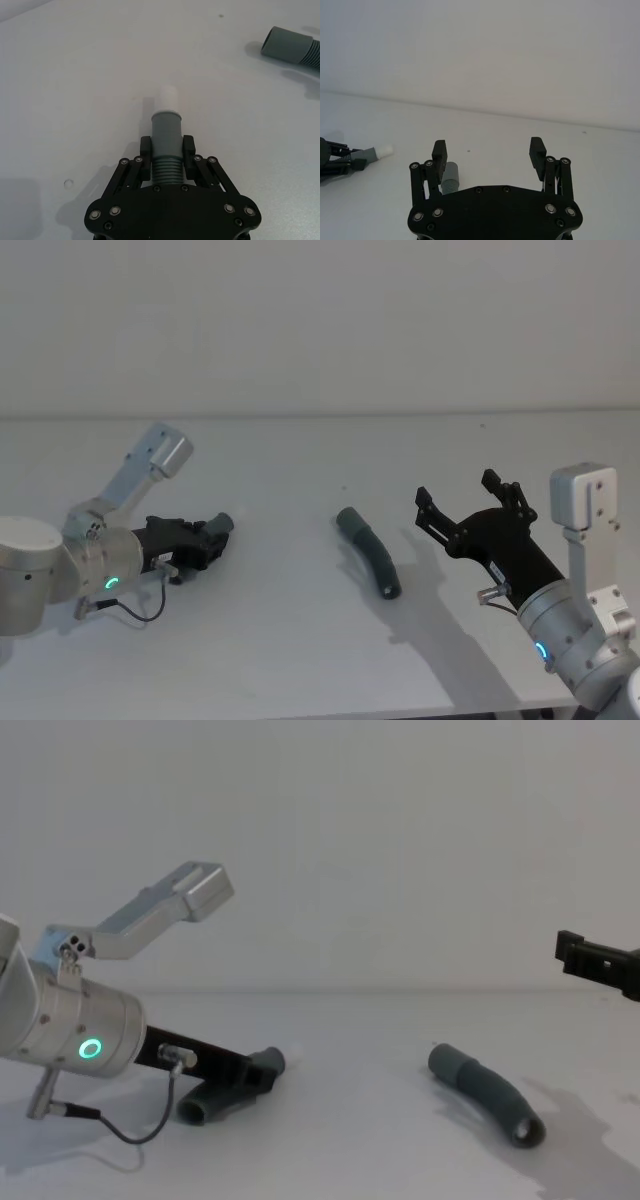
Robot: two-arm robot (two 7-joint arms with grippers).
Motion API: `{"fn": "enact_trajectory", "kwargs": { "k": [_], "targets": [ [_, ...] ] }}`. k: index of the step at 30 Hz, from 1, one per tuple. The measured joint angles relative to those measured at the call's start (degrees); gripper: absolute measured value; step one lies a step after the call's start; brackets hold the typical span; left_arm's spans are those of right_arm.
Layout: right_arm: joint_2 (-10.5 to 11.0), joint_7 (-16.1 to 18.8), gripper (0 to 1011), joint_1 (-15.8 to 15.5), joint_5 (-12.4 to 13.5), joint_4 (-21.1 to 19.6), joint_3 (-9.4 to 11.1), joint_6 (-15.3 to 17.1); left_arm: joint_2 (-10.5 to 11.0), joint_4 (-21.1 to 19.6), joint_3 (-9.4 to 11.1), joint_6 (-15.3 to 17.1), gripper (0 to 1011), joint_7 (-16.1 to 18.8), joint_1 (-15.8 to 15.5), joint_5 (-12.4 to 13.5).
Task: Use both hands to pick up one end of the pipe from the table, align the ends, and insert them.
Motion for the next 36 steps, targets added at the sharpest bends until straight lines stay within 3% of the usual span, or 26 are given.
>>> {"fn": "enact_trajectory", "kwargs": {
  "k": [15,26,36],
  "targets": [
    [0.0,0.0,1002,0.0,0.0,0.0,0.0,0.0,0.3,3.7,1.5,-6.4,330,-5.1,-2.4,-0.7],
    [0.0,0.0,1002,0.0,0.0,0.0,0.0,0.0,2.0,7.1,3.5,-12.9,330,-14.1,-6.8,-1.6],
    [0.0,0.0,1002,0.0,0.0,0.0,0.0,0.0,3.5,9.3,5.4,-16.2,330,-22.7,-10.5,-2.7]
  ]
}}
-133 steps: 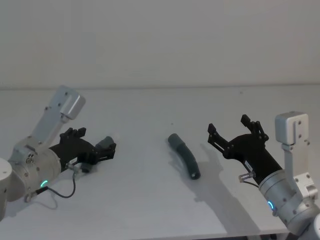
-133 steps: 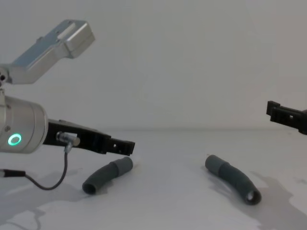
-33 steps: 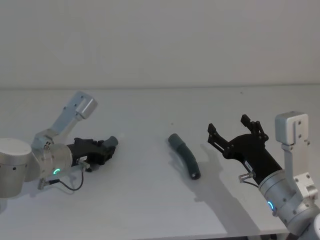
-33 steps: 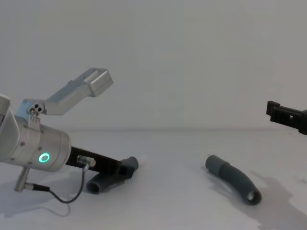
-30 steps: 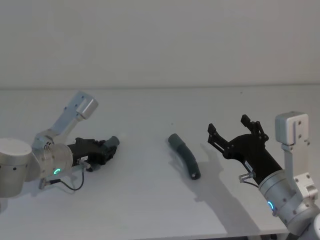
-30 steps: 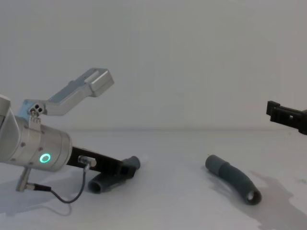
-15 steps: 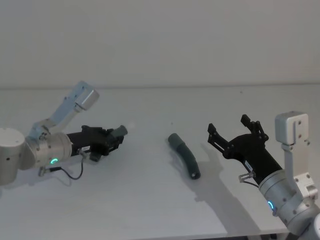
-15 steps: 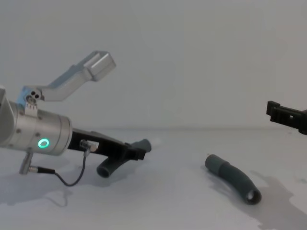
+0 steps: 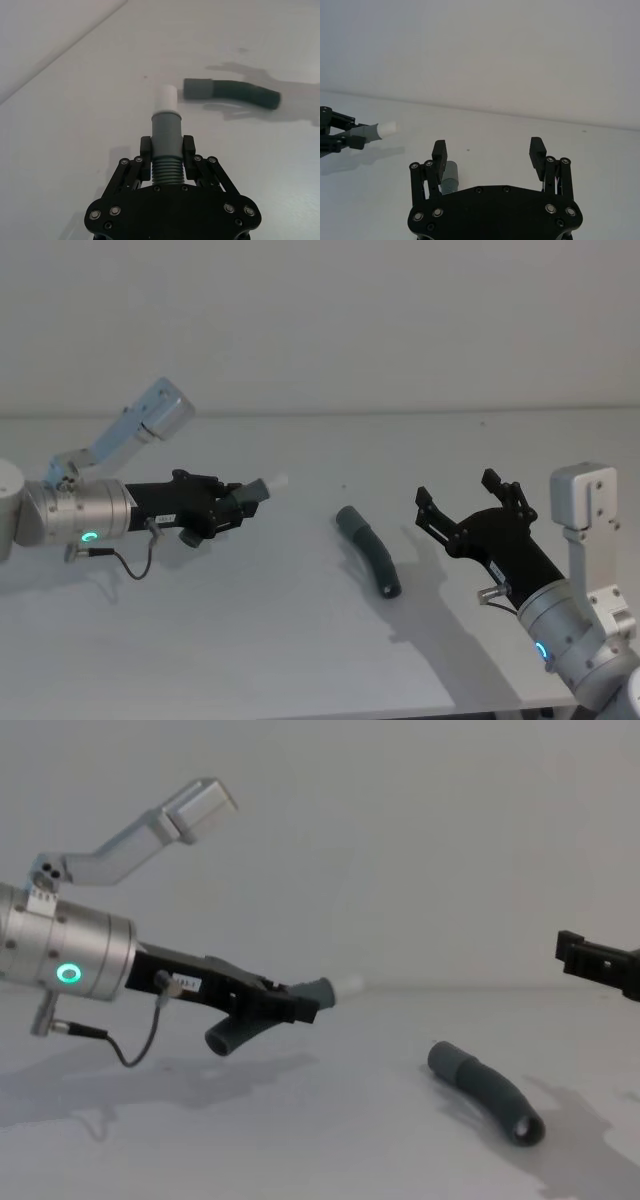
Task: Use both hands to pick up one end of the pipe from the table, align the ends, and insert them.
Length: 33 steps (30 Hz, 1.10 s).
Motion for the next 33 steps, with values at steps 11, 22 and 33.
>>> {"fn": "enact_trajectory", "kwargs": {
  "k": [11,22,33],
  "targets": [
    [0.0,0.0,1002,0.0,0.0,0.0,0.0,0.0,1.9,2.1,2.7,-2.0,330,-11.5,-4.4,-1.4],
    [0.0,0.0,1002,0.0,0.0,0.0,0.0,0.0,3.5,3.2,5.9,-2.1,330,-22.2,-8.8,-2.0],
    [0.0,0.0,1002,0.0,0.0,0.0,0.0,0.0,5.2,2.4,8.8,-0.3,330,-28.2,-11.3,-1.8]
  ]
}}
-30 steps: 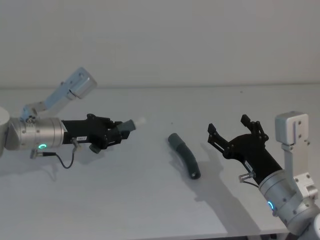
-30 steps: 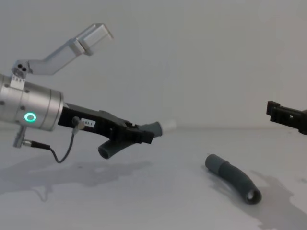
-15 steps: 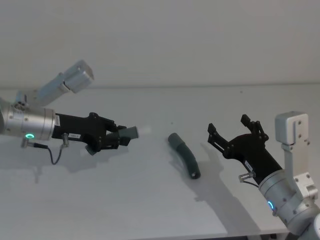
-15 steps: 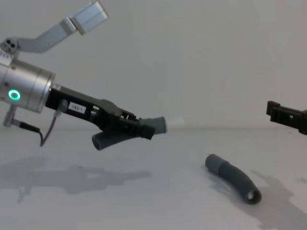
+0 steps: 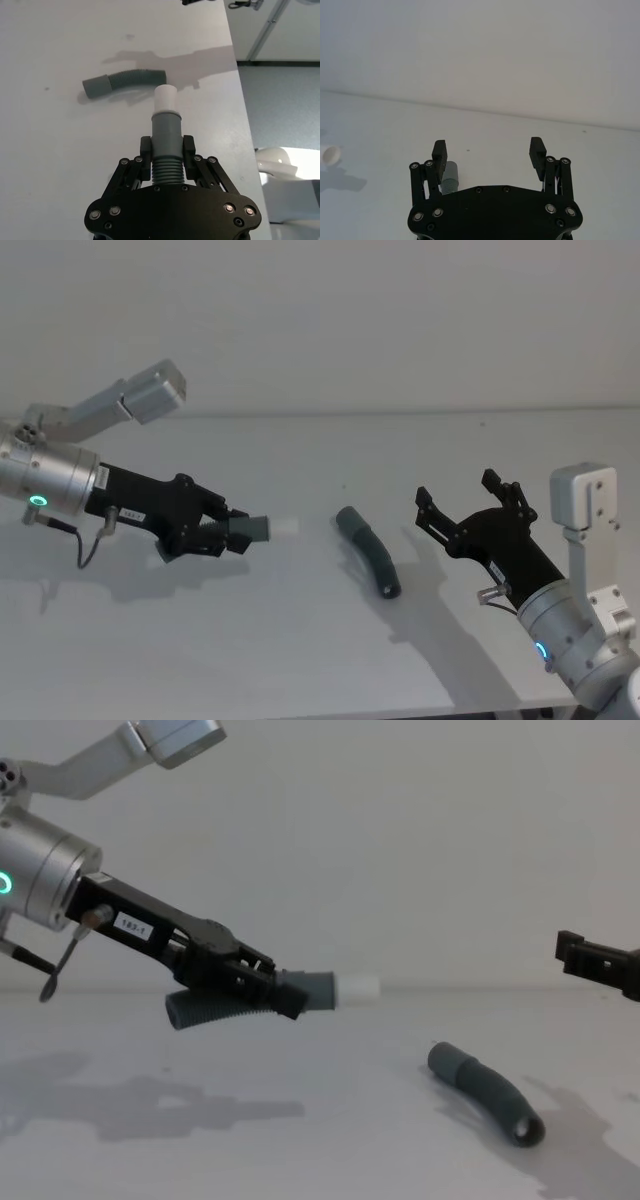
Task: Use both hands to pick up one end of the pipe from the table, align the ends, and insert them.
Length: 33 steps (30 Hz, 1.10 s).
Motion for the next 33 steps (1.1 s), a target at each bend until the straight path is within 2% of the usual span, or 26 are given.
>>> {"fn": "enact_trajectory", "kwargs": {
  "k": [8,22,33],
  "targets": [
    [0.0,0.0,1002,0.0,0.0,0.0,0.0,0.0,1.1,-1.3,0.5,1.3,330,-0.1,0.3,-0.1],
    [0.2,0.3,1002,0.0,0.0,-0.4,-0.1,0.6,1.9,-2.5,-0.3,1.6,330,2.8,2.1,-1.3],
    [2.6,3.6,1002,0.6,-0.9,-3.8,-2.1,6.5,2.1,-2.8,-0.5,1.7,330,3.6,2.6,-1.6]
  ]
}}
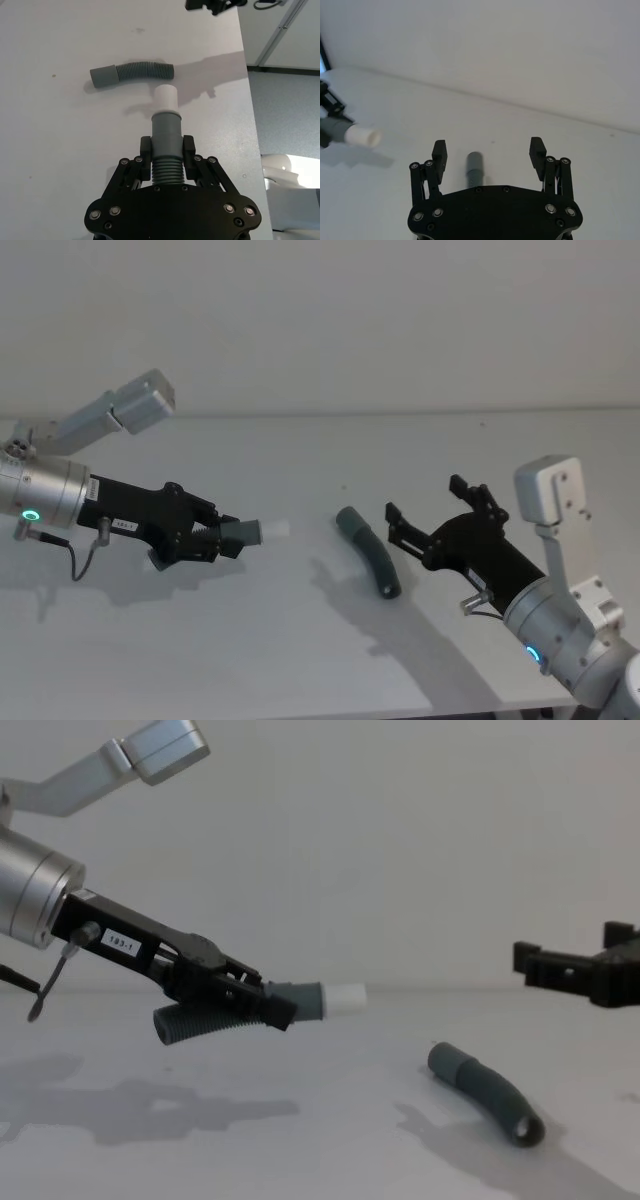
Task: Use both hands to pick up one end of the pipe from the table, align the ends, and insert them.
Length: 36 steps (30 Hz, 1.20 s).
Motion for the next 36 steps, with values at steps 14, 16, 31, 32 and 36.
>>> {"fn": "enact_trajectory", "kwargs": {
  "k": [14,16,31,32,36],
  "targets": [
    [1.0,1.7,1002,0.3,-0.6,-4.7,-3.1,13.6,0.1,-0.1,-0.1,0.0,330,0.4,0.2,-0.2],
    [0.6,1.3,1002,0.4,-0.7,-4.9,-3.2,15.3,0.1,-0.1,-0.1,0.0,330,0.4,0.3,-0.2],
    [-6.9,-5.1,1002,4.5,-1.0,-2.0,-3.4,27.8,0.1,-0.2,-0.2,0.0,330,0.6,0.3,-0.2],
    [-7.2,-5.3,1002,4.7,-1.0,-1.7,-3.4,28.2,0.1,-0.2,-0.2,0.0,330,0.6,0.3,-0.2],
    [-8.6,-6.2,1002,6.1,-1.1,-0.2,-3.3,30.2,0.1,-0.2,-0.2,0.0,330,0.6,0.3,-0.2]
  ]
}}
